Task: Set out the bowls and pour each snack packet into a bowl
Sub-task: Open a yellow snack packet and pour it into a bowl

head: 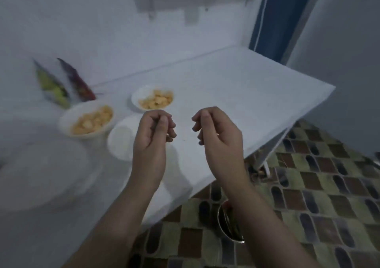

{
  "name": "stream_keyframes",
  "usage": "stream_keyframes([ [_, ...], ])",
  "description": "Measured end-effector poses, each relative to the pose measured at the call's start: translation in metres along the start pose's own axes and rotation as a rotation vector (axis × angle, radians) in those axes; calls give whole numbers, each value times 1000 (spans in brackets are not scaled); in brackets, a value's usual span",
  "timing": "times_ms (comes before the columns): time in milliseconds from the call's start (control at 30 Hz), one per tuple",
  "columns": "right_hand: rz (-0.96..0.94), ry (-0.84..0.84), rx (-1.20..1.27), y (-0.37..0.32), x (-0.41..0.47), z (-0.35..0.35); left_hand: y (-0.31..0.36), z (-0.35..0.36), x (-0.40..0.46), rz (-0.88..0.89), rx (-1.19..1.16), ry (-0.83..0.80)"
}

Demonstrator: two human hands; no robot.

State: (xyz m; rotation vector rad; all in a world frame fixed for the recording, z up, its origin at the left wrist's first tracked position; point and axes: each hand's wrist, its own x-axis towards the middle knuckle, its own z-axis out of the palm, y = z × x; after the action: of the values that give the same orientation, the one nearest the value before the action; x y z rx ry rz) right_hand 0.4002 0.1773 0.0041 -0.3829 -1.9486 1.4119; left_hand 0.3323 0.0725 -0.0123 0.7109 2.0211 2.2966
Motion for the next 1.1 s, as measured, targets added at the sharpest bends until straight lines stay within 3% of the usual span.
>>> stream_keyframes([
  [200, -84, -196, 75, -34, 32, 123, 19, -123, 55, 52, 102, 330],
  [433, -66, -348, 110, -34, 63, 268, 6, -242, 110, 30, 151, 537],
  [633, 99, -563, -54, -2, 117, 369, -48, -313, 184, -233, 213, 495],
  [800, 224, -596, -123, 29, 152, 419, -99, -345, 245, -465, 102, 458],
  [1000, 325, -585, -66, 54, 168, 466, -150, -355, 309, -612, 44, 439],
  [1100, 279, -586, -34, 74, 176, 488, -166, -356, 323, -624, 8, 392],
])
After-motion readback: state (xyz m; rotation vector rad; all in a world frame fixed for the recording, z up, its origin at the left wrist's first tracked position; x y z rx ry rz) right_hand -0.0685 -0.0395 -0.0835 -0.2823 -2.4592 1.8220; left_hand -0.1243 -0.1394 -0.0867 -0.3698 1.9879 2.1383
